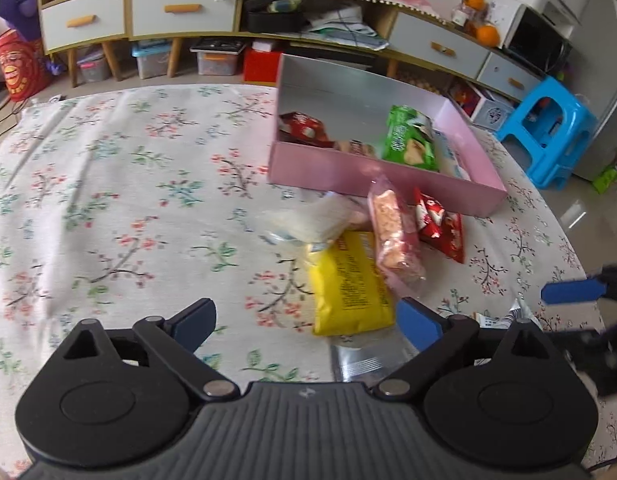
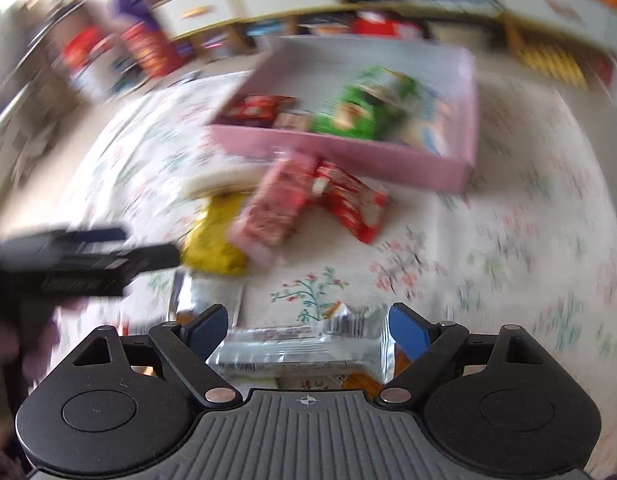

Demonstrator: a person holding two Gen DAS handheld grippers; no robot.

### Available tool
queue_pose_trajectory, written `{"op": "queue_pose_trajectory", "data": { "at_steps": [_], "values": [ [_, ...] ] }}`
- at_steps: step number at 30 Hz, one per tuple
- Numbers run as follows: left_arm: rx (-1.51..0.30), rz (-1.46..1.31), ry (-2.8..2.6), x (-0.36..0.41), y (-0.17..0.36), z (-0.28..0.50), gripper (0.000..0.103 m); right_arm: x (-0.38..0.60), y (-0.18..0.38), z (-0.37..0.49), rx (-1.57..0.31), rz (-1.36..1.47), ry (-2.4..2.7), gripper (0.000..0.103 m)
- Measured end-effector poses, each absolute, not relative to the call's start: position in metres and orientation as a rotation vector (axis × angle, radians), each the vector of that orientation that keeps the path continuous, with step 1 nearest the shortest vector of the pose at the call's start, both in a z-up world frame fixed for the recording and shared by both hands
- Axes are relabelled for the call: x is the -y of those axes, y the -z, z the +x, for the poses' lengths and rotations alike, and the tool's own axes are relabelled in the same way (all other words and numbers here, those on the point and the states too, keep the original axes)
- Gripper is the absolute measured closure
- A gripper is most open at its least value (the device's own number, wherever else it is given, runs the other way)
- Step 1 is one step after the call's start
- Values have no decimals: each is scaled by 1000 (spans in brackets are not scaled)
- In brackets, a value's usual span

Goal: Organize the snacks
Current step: 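Move both tools back toward the remaining snack pile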

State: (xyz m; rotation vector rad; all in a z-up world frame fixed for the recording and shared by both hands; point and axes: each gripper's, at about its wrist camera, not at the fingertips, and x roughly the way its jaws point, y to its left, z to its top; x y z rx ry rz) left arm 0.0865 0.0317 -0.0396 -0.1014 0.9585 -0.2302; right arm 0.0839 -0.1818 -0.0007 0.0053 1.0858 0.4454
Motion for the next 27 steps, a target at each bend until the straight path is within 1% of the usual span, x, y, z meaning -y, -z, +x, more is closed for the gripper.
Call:
{"op": "queue_pose_trajectory", "data": {
  "at_steps": [3,8,11,13,15,18,25,27],
  "values": [
    [-961,-104,245,-25,45,88,13,176,-5,77,-1052,-131,-549,14],
    [-957,-104,245,-19,48,88,15,164,6,69,-1088,-284,-632,14],
    [-952,-105,250,-15,49,89,18,154,19,64,-1103,-381,-634,14],
    [-950,-101,250,-12,50,91,21,146,29,58,-1081,-458,-623,13],
    [-955,-94,250,-8,53,93,31,139,34,54,-1045,-525,-613,13],
    [-961,-87,242,-5,57,95,36,133,40,56,-1019,-537,-592,13],
    [-953,0,262,3,58,95,38,129,47,67,-993,-486,-554,15],
    [-960,6,272,1,57,96,44,132,47,73,-1004,-462,-536,16]
  ]
}}
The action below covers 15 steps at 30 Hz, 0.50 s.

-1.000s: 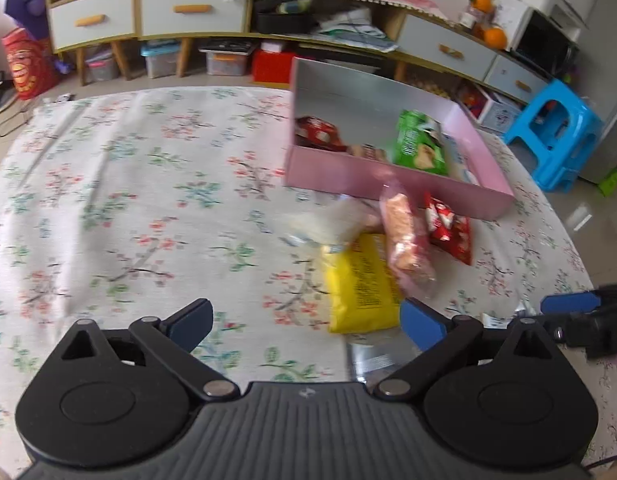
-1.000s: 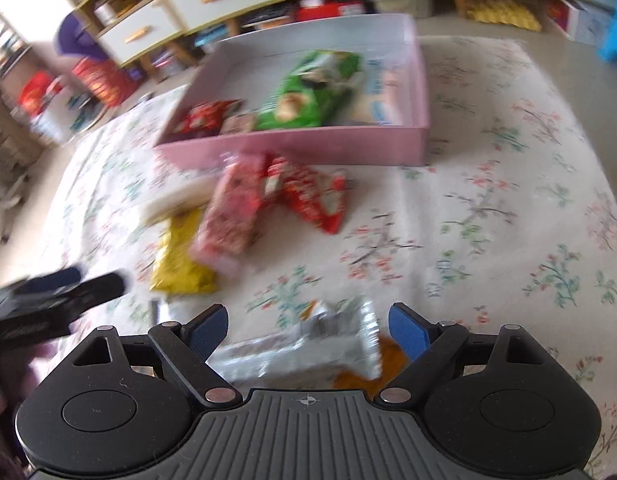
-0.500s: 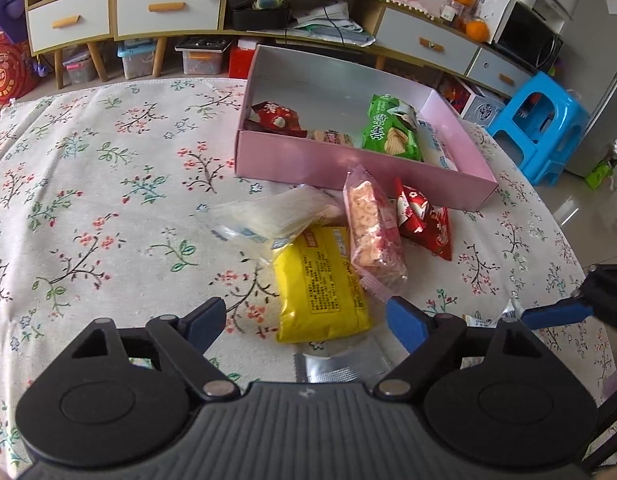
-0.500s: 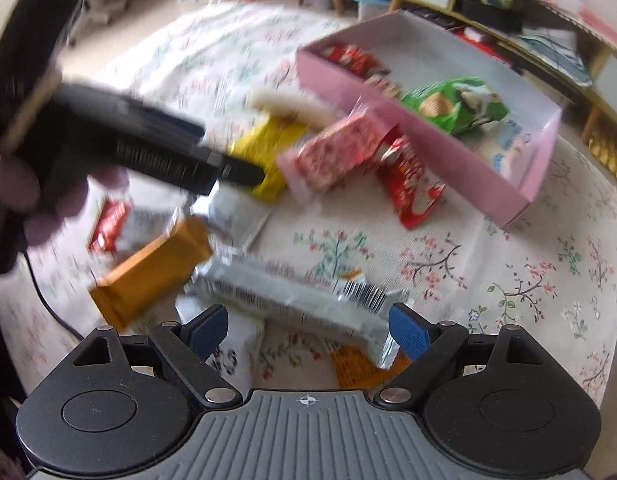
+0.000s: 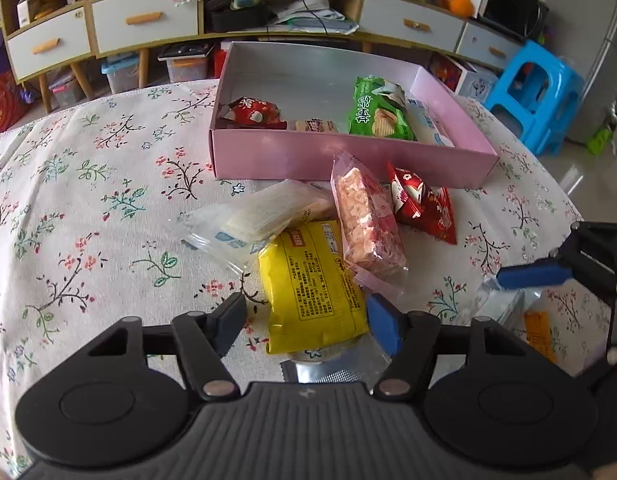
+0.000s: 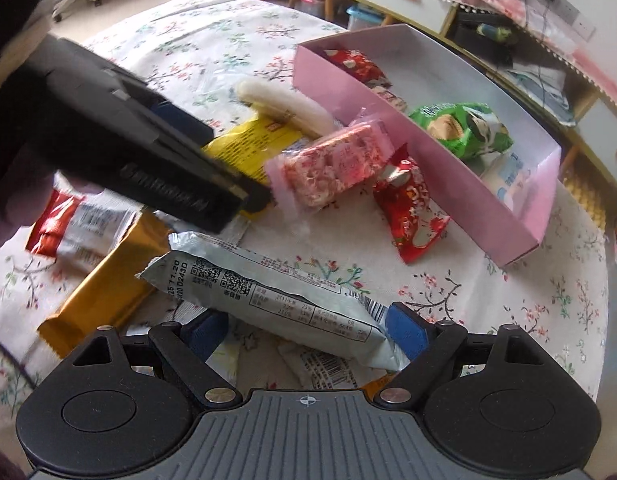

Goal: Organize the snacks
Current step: 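Move both tools back toward the remaining snack pile, then grasp the yellow packet with left tool while right tool grasps the silver wrapped bar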

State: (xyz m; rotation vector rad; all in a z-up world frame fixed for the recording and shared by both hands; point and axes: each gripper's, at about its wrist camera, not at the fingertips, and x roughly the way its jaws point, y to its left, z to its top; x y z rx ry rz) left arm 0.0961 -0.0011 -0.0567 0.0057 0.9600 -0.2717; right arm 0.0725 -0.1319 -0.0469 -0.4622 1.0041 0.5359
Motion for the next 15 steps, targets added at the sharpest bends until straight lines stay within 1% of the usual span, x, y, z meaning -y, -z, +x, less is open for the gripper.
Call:
{"op": "queue_pose_trajectory", "data": {
  "at_steps": [1,3,4,9,15],
  "values": [
    [-967,-1,273,-1,56,97,45,134,47,76,-1011,-447,-520,16],
    [-981,-17,269,-8,54,98,52,142,48,82,-1028,-414,-469,16],
    [-989,-27,265,-12,54,98,53,147,48,87,-1041,-390,-440,17],
    [-1012,-64,222,-35,51,98,53,174,48,103,-1071,-266,-340,17],
    [-1035,-105,196,-55,47,99,51,185,42,103,-1102,-201,-344,17]
  ]
}}
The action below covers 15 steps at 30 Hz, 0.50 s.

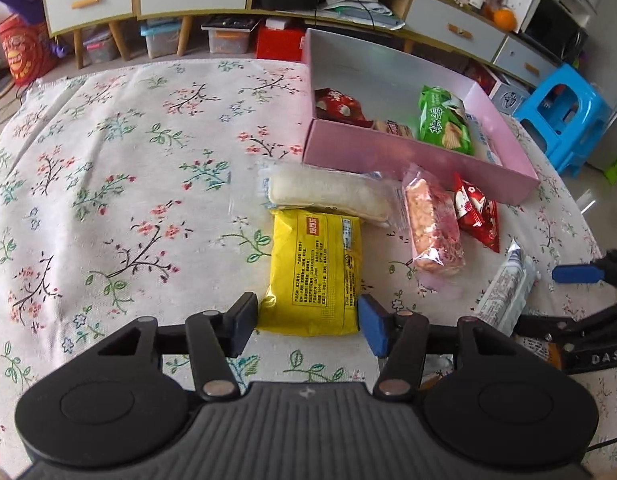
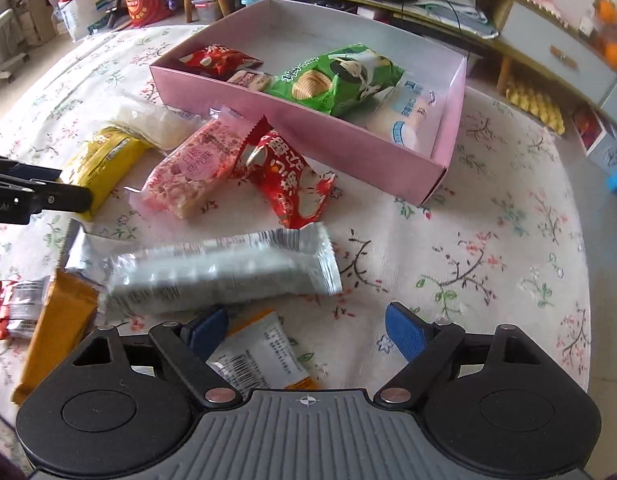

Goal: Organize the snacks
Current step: 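Grasp the yellow packet with left tool while right tool grasps the silver wrapped bar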

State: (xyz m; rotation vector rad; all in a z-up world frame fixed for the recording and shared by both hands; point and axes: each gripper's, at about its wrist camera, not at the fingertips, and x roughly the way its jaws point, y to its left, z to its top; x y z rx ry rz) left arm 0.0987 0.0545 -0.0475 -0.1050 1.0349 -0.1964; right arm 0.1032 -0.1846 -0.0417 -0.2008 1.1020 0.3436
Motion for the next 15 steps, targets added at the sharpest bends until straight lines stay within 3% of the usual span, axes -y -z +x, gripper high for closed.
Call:
{"op": "queue_pose_trajectory", "data": {
  "at_steps": [6,15],
  "values": [
    [-1020,-138,220,-49,42,101,43,186,26,97,-1144,-64,-378,16],
    [-1001,-123,185,-34,48,108,45,196,35,111,-1256,425,-369,16]
  ]
}}
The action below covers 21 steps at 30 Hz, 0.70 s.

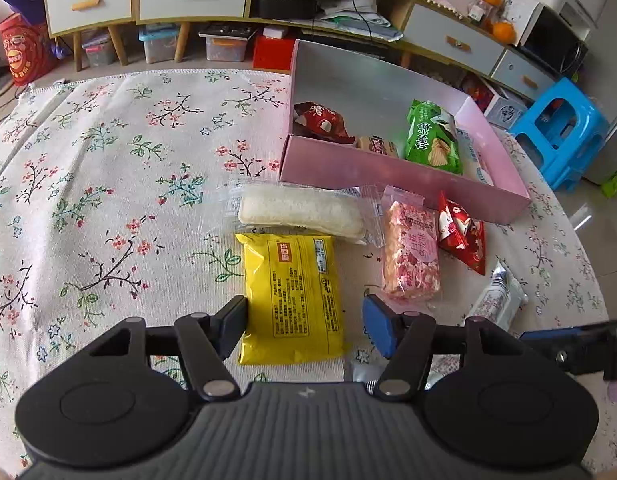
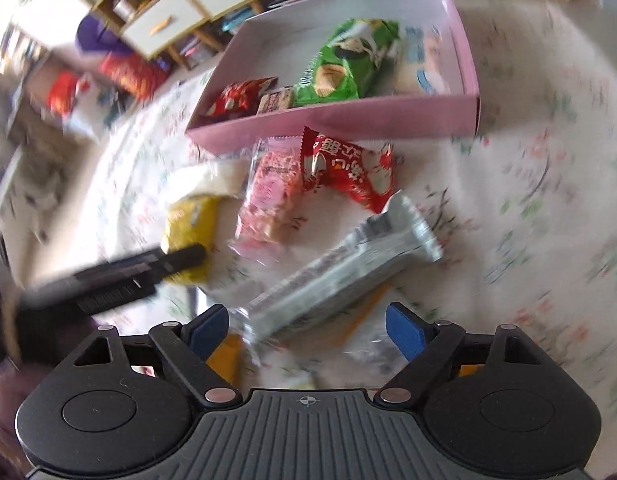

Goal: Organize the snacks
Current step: 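Grasp the yellow packet with left tool while right tool grasps the silver wrapped bar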

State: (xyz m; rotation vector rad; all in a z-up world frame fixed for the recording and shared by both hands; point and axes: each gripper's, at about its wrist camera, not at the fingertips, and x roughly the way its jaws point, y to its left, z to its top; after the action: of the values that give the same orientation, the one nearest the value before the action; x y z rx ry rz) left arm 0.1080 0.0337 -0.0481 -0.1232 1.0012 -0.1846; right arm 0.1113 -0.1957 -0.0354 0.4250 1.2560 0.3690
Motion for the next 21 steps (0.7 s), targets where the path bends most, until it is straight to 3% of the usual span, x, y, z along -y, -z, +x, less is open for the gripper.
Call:
{"op": "queue_pose_trajectory", "data": {
  "at_steps": [9,14,21],
  "values": [
    [-994,-76,140,-30,53,108,52,189,49,123,-1200,488,-183,29],
    [-989,-63,127,-27,53,106,54,169,47,120,-1121,346,-92,49],
    [-1007,-99,127,-34,50,106,55,155,47,118,-1075,231,-92,60]
  ]
}}
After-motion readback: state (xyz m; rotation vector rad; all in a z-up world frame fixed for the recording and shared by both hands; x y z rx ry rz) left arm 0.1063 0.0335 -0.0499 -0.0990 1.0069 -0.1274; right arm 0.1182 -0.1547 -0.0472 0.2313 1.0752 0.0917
